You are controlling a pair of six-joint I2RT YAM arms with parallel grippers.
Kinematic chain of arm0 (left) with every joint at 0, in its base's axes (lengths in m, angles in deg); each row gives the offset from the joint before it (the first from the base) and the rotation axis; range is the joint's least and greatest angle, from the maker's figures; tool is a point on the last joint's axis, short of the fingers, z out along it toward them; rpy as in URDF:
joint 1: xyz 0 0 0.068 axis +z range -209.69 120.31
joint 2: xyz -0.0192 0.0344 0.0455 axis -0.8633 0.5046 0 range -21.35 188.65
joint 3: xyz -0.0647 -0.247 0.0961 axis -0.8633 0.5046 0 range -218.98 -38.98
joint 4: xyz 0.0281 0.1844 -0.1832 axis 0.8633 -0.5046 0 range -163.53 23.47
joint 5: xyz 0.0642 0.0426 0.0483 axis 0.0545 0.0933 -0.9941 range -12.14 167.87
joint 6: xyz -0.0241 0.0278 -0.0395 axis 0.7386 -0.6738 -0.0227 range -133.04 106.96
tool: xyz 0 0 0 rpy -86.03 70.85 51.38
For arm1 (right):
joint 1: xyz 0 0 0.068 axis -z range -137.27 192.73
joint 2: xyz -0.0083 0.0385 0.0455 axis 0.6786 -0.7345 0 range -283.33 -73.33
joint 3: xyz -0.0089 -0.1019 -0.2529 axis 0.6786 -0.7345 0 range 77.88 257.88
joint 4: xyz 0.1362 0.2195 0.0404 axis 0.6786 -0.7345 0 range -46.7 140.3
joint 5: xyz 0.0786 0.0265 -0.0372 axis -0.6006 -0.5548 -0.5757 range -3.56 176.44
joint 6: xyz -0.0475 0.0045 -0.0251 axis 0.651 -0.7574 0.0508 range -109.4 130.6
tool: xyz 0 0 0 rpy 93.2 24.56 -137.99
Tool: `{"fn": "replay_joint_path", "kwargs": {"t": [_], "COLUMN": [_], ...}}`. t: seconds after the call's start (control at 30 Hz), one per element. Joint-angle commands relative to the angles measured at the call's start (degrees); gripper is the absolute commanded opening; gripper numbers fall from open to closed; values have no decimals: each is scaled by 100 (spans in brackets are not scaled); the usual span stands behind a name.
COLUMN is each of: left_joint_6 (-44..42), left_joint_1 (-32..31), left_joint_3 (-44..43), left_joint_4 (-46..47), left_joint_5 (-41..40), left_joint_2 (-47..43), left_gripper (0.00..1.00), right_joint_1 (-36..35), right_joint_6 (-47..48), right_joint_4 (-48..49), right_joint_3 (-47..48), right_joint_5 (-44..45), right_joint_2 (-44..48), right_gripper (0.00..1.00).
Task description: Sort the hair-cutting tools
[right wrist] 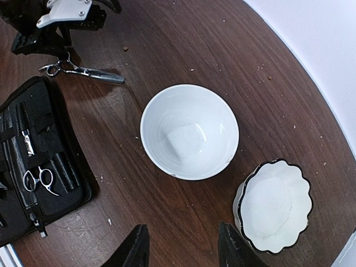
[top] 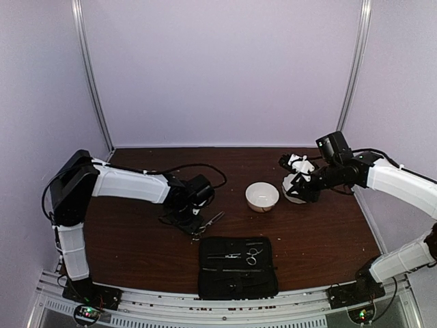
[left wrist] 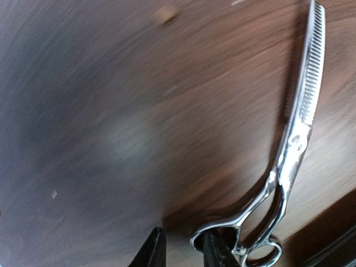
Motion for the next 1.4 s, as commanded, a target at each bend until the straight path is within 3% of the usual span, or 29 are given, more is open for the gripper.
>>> {"fn": "replay_joint_path", "kwargs": {"t": [0.0, 0.17, 0.3, 0.47, 0.87, 1.37], "left_joint_6": [196, -25, -406, -408, -144, -150], "left_joint_1": [313, 399, 366, 368, 412, 526], "left_joint_3": [885, 1139, 958, 562, -285, -279], "left_joint_4": [-400, -427, -460, -507, -515, -596], "left_joint_5": [-288, -231, -55, 155, 511, 665], "left_joint_2": [-305, -851, -1219, -1346, -350, 111], "left_gripper": [28, 34, 44, 47, 47, 31], "right_joint_1": [11, 2, -6, -22, -22, -22], "right_joint_6": [27, 32, 27, 34, 76, 153], "right_joint_4": [-44, -83, -88, -101, -95, -121], "right_joint_3": [42, 79, 74, 86, 52, 34], "right_joint_5": [-170, -213, -231, -223, -172, -201], "right_joint_2": [-55, -117, -131, -151, -66, -107], "right_gripper": [44, 44, 45, 45, 45, 44]}}
